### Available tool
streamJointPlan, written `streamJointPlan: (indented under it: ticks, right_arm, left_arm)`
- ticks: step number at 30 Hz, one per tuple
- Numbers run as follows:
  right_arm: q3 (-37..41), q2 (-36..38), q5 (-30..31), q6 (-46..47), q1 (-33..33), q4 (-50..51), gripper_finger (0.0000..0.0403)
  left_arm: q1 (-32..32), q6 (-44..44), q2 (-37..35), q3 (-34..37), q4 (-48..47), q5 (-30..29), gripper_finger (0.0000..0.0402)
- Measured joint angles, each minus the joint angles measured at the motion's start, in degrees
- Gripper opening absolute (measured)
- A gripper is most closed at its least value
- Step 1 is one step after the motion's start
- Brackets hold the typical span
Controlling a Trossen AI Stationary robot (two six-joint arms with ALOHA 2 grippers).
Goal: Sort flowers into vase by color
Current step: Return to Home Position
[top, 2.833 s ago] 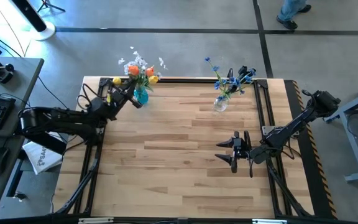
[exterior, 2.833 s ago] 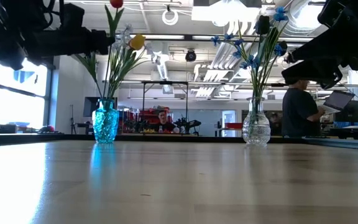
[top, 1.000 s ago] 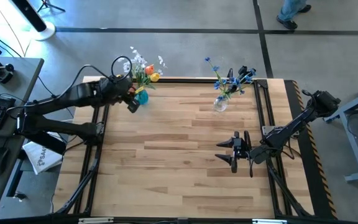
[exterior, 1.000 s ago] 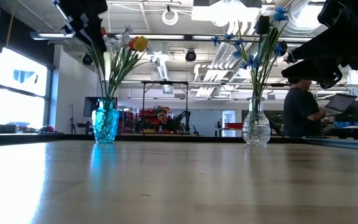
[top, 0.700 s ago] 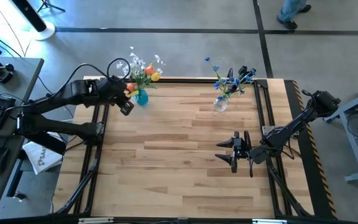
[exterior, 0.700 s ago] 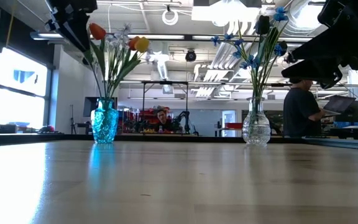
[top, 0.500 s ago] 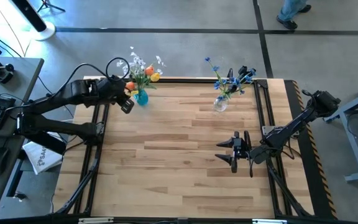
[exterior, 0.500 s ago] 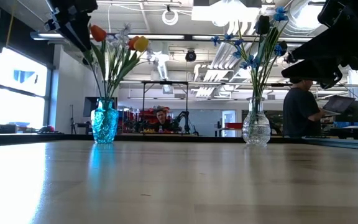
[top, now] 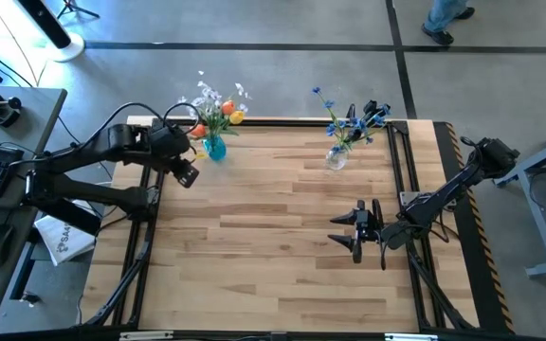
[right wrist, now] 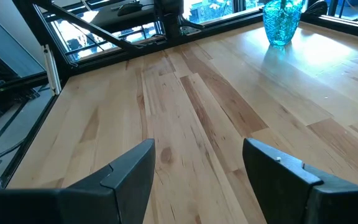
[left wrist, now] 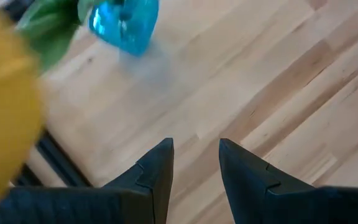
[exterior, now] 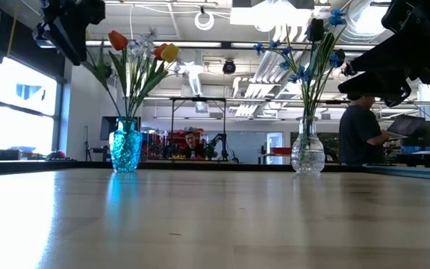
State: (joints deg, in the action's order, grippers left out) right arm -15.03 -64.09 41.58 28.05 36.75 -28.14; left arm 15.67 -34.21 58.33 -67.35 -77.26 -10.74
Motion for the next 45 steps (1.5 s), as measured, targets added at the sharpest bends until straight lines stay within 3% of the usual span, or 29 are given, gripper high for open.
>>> streamJointPlan:
  ticks: [7, 13, 19, 26, 30, 36, 41, 45]
  right_arm:
    - [0.0, 0.02, -0.26, -0.04, 0.0, 0.0, 0.024]
    - [0.0, 0.41, -3.76, -1.05, 0.04, 0.04, 0.024]
    - [0.02, 3.84, -7.03, -1.49, 0.04, 1.23, 0.024]
    - [0.02, 10.58, -7.4, -1.53, 4.13, 7.74, 0.024]
    - [0.02, 14.68, -7.37, -3.56, 9.2, 10.03, 0.024]
    - [0.02, 24.57, -7.48, -7.11, 15.92, 16.7, 0.024]
    - [1.15, 33.82, -3.0, -9.78, 17.35, 21.35, 0.0225]
    - [4.42, 41.51, -2.79, -13.9, 15.78, 21.21, 0.0169]
  left_arm:
    - [-4.99, 4.66, -4.23, 0.02, 12.03, -7.58, 0.0117]
    - [-10.59, 11.73, -10.58, 0.02, 28.39, -5.64, 0.0116]
    - [-22.42, 17.63, -11.73, 0.11, 37.97, -5.23, 0.0079]
    - [-35.89, 20.61, -7.9, 8.93, 48.52, -12.41, 0.0018]
    - [-40.25, 24.28, -7.5, 18.49, 62.27, -11.31, 0.0003]
    - [-36.23, 25.42, -11.65, 31.76, 79.51, -7.09, 0.0]
    - [-27.0, 26.44, -17.86, 37.43, 81.12, -0.9, 0.0]
    - [-20.72, 27.62, -24.98, 40.43, 80.16, 3.63, 0.0]
